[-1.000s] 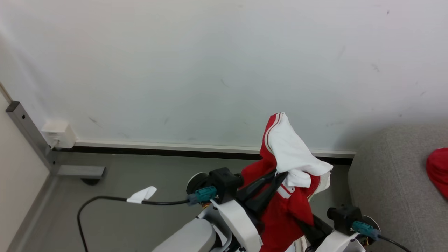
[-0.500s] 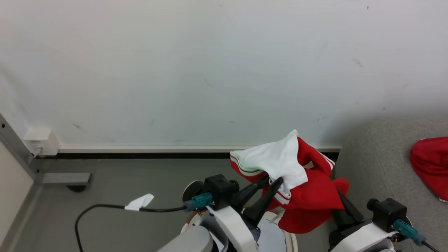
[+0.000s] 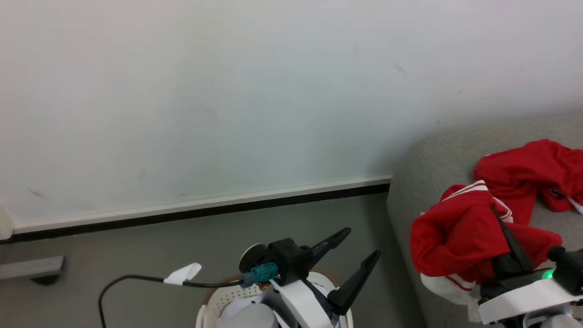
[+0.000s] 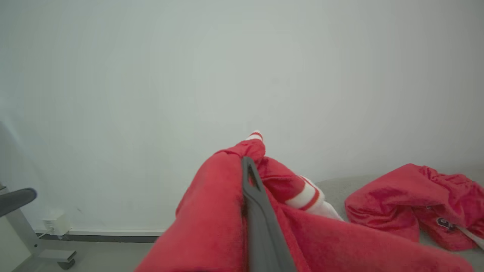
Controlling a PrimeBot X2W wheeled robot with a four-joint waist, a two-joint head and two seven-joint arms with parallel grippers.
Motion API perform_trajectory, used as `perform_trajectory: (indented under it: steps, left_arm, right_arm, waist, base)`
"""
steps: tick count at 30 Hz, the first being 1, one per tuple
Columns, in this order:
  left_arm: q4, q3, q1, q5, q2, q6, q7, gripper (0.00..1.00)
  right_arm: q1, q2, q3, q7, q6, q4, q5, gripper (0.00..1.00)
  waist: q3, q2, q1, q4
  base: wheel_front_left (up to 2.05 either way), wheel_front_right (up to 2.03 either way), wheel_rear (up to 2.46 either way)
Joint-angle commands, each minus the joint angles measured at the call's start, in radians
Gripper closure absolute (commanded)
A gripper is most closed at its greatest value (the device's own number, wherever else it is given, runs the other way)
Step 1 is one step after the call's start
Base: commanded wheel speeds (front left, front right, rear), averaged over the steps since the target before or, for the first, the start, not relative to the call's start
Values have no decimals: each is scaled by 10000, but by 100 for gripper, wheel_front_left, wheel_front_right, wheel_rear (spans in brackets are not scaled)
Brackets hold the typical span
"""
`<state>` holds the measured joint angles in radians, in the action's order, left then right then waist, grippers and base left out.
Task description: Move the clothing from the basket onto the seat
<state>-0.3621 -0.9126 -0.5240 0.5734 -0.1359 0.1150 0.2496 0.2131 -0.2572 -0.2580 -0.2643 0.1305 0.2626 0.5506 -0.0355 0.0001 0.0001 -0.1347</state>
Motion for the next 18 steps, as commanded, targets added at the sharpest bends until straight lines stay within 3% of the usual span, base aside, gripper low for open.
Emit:
perform_trajectory:
  steps: [1, 9, 18]
  left_arm:
    - [6, -33, 125, -119, -6, 18, 77, 0]
    - [-116, -52, 183, -486, -51, 63, 146, 0]
    - [-85, 285, 466, -1032, 114, 120, 151, 0]
  right_arm:
    - [-170, -150, 198, -2, 7, -144, -72, 100]
    - [-763, -544, 1018, -4, 7, -969, -90, 100]
    - [-1375, -604, 1469, -4, 7, -1606, 14, 100]
  waist:
    - [41, -1, -1, -576]
    - [157, -1, -1, -2124]
    - [291, -1, -1, -3212]
  base:
    - [0, 0, 0]
    - [0, 0, 0]
    - [0, 0, 0]
